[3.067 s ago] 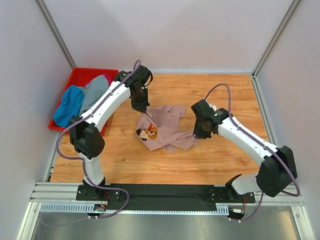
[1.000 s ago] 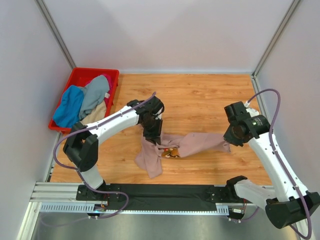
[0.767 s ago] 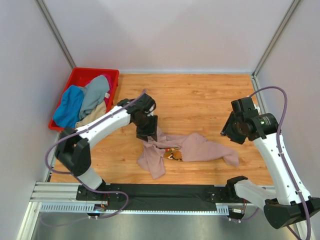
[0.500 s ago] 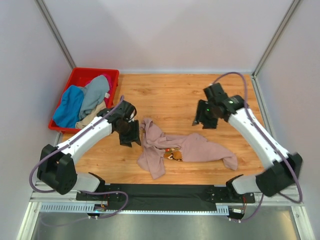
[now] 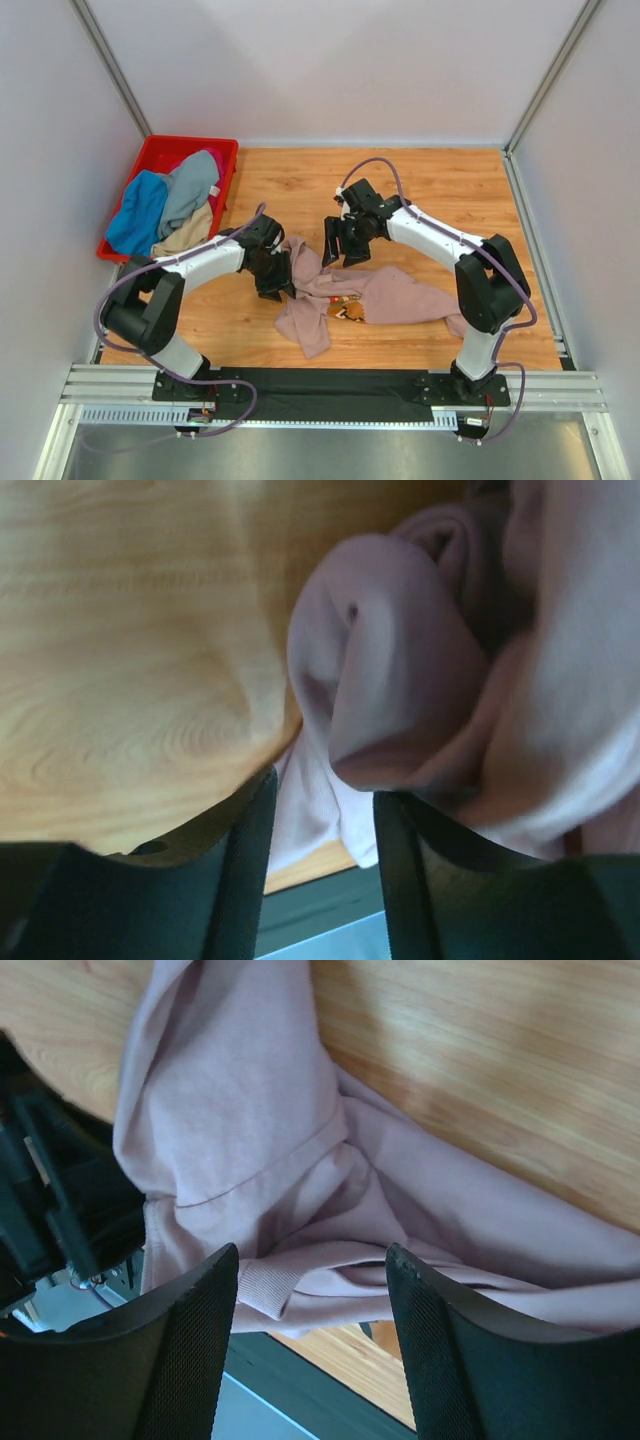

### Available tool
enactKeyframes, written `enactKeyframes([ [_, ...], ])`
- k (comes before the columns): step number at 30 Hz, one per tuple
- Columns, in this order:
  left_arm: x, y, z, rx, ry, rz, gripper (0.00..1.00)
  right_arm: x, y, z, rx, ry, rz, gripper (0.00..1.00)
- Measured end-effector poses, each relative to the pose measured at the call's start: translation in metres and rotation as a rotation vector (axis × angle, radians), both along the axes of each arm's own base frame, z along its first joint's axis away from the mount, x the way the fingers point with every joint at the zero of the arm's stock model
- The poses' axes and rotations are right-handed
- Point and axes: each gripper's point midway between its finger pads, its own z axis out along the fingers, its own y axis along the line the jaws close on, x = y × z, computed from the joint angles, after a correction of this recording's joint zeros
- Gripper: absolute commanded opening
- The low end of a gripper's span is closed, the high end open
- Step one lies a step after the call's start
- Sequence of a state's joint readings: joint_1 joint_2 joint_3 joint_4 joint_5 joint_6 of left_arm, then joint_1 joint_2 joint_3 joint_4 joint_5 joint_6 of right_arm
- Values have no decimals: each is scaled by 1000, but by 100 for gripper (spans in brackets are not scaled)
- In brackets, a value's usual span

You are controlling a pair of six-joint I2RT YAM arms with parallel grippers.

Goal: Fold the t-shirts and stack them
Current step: Flatten the tshirt out

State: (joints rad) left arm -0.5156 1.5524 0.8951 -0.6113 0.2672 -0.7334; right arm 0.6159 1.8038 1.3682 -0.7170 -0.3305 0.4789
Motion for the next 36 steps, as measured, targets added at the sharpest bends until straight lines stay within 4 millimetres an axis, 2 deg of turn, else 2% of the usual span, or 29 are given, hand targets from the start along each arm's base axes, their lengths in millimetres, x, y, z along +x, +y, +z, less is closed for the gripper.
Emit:
enactKeyframes([
  [2, 1, -2, -9, 8, 27, 0, 42, -5, 7, -3, 19, 6, 19, 62],
  [4, 1, -3, -15, 15, 49, -2, 31, -8, 14, -9, 30, 16, 28, 60],
  [5, 1, -3, -16, 16, 53, -2, 24, -9, 16, -12, 34, 24, 29, 58],
  [7, 0, -2, -13, 19, 57, -1, 17, -12, 18, -22, 30, 46, 28, 54],
  [8, 2, -3, -11, 15, 52, -2, 9, -12, 18, -26, 27, 56, 26, 48],
  [10, 3, -4, -4, 8, 40, 0, 1, -11, 18, -33, 21, 72, 16, 39],
  [11, 4, -5, 1, 2, 30, 1, 0, -11, 18, -36, 19, 81, 10, 28],
  [13, 5, -5, 13, -9, 9, 0, 0, -12, 19, -38, 22, 86, 8, 15],
  [14, 6, -6, 19, -16, -3, -1, 0, -11, 19, -38, 25, 89, 4, 0],
  [16, 9, -6, 32, -21, -26, 1, 0, -9, 18, -37, 27, 83, -5, 0],
  [17, 11, -6, 38, -20, -38, 2, 4, -8, 17, -37, 21, 83, -11, 0],
  [20, 12, -2, 49, -4, -63, 0, 39, -3, -6, -32, -32, 54, -67, 0],
  [23, 7, 6, 51, 25, -57, 0, 47, 0, -46, -17, -70, 18, -160, 0],
  [26, 0, 11, 45, 39, -42, -1, 48, -2, -97, -4, -103, -20, -278, 0],
  [28, -6, 12, 38, 35, -24, -7, 48, -12, -124, -6, -141, -18, -333, 0],
  [31, -17, 13, 25, 42, 37, -15, 47, -34, -139, -19, -196, 29, -341, 6],
  [33, -21, 15, 20, 56, 57, -15, 47, -48, -143, -23, -231, 65, -323, 16],
  [34, -22, 17, 19, 63, 62, -14, 47, -50, -142, -21, -243, 64, -311, 22],
  [36, -26, 22, 17, 80, 62, -8, 47, -56, -130, -8, -254, 41, -264, 27],
])
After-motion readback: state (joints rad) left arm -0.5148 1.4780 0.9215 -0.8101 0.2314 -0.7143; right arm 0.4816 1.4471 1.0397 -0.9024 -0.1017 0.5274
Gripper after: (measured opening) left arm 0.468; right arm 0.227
